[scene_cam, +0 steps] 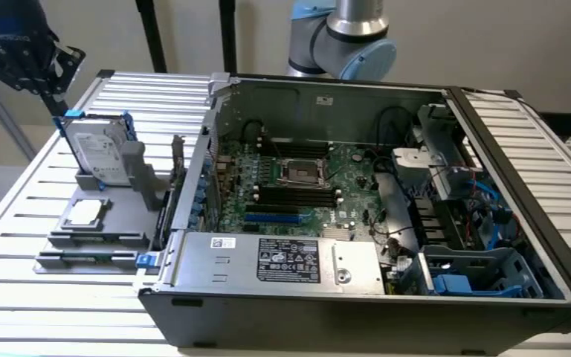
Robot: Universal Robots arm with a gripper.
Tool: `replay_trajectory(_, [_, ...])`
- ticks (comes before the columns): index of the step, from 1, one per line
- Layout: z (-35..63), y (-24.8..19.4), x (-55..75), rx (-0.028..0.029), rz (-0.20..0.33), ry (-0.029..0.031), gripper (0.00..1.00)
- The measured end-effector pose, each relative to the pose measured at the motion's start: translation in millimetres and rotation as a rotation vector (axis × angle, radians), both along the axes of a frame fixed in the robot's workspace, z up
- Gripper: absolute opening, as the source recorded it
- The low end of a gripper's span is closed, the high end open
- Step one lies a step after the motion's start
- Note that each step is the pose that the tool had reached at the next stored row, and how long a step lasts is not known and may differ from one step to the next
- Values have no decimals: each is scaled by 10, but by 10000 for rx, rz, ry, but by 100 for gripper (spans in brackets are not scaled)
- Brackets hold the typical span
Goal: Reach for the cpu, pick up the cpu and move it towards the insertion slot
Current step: 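Pick up the cpu and move it towards the insertion slot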
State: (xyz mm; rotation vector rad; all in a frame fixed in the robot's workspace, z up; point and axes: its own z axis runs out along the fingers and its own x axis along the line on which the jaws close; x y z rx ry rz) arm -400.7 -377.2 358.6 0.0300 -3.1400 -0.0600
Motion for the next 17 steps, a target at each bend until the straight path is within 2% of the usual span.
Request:
replay_trajectory(5, [0, -4, 0, -1, 0, 2, 11])
replay_trajectory(7, [-4, -33, -1, -5, -1, 1, 11])
replay_trajectory(9, [-13, -89, -1, -17, -1, 1, 11])
replay_trajectory(11, [-22, -165, -1, -24, 1, 6, 11])
replay_trajectory(15, [-42, -316, -2, -36, -1, 53, 11])
replay_trajectory(17, [-53, -374, -1, -46, 1, 71, 11])
